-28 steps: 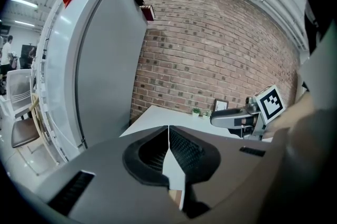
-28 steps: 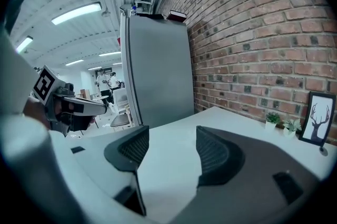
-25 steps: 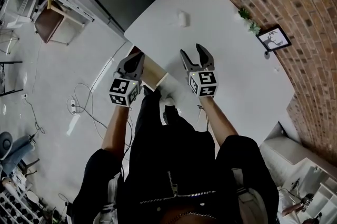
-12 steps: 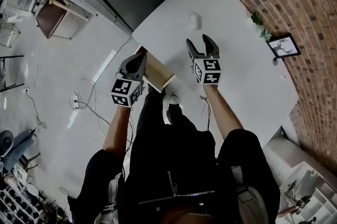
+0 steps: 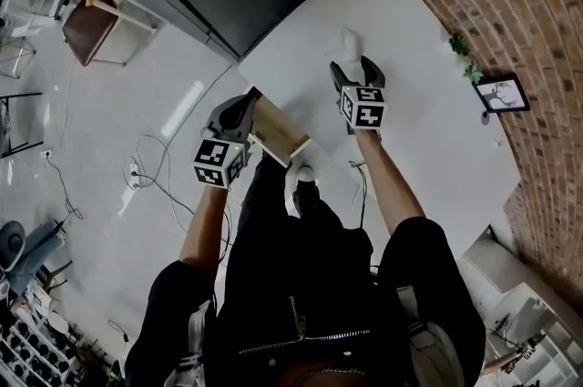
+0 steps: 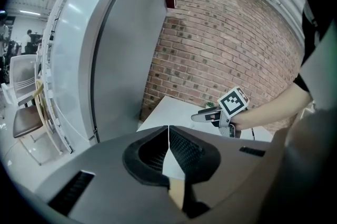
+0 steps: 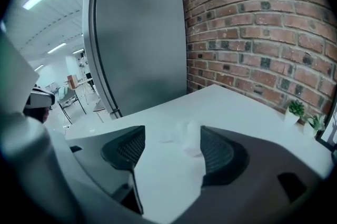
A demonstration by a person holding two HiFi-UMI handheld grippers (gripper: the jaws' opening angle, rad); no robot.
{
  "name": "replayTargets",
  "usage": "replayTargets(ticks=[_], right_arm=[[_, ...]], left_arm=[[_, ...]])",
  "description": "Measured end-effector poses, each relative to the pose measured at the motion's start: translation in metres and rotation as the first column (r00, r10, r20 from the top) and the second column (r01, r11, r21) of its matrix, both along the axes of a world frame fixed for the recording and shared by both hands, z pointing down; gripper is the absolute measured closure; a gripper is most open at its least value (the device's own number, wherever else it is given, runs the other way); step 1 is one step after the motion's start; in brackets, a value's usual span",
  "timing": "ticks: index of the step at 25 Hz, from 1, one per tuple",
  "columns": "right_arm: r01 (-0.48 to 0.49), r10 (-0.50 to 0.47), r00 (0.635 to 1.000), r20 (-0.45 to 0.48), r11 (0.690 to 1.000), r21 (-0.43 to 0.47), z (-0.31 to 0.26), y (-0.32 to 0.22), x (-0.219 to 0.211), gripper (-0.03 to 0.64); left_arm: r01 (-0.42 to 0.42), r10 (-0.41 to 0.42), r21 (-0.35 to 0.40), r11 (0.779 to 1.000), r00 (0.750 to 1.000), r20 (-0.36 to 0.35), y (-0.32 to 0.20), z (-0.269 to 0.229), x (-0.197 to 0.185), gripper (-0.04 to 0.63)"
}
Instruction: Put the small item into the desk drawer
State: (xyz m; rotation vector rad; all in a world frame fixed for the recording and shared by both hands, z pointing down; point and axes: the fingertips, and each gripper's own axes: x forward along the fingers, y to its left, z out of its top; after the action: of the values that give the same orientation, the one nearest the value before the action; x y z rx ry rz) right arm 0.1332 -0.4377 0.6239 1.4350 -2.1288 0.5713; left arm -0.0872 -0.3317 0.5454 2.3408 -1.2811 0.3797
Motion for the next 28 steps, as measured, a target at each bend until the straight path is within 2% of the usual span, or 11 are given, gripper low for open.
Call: replayTargets(ticks=[9, 17, 22, 28], right_arm=[[-0.043, 0.036, 0.997, -0.072, 0.994, -0.097, 0.048, -0.032, 0.006, 0.284], [-0.105, 0.086, 0.989, -0.117, 0.981, -0.166, 0.079, -0.051, 0.012, 0.292], [-0.153, 0.128, 0.981, -0.146, 0.973, -0.174, 0.078, -0.056, 0.024, 0.410], [-0.153, 0.131, 0.983, -0.126, 0.971, -0.182, 0.074, -0.051, 0.027, 0.426]], left_arm=[[-0.002, 0.002, -0.033, 0.999, 1.000, 0.000, -0.012, 0.016, -0.016, 0.574], [0.003, -0.003, -0.051, 0.999, 1.000, 0.000, -0.020, 0.022, -0.030, 0.574], [0.002, -0.002, -0.059, 0.998, 1.000, -0.003, -0.021, 0.025, -0.035, 0.574], [-0.008, 0.008, -0.060, 0.998, 1.000, -0.005, -0.019, 0.024, -0.034, 0.574]])
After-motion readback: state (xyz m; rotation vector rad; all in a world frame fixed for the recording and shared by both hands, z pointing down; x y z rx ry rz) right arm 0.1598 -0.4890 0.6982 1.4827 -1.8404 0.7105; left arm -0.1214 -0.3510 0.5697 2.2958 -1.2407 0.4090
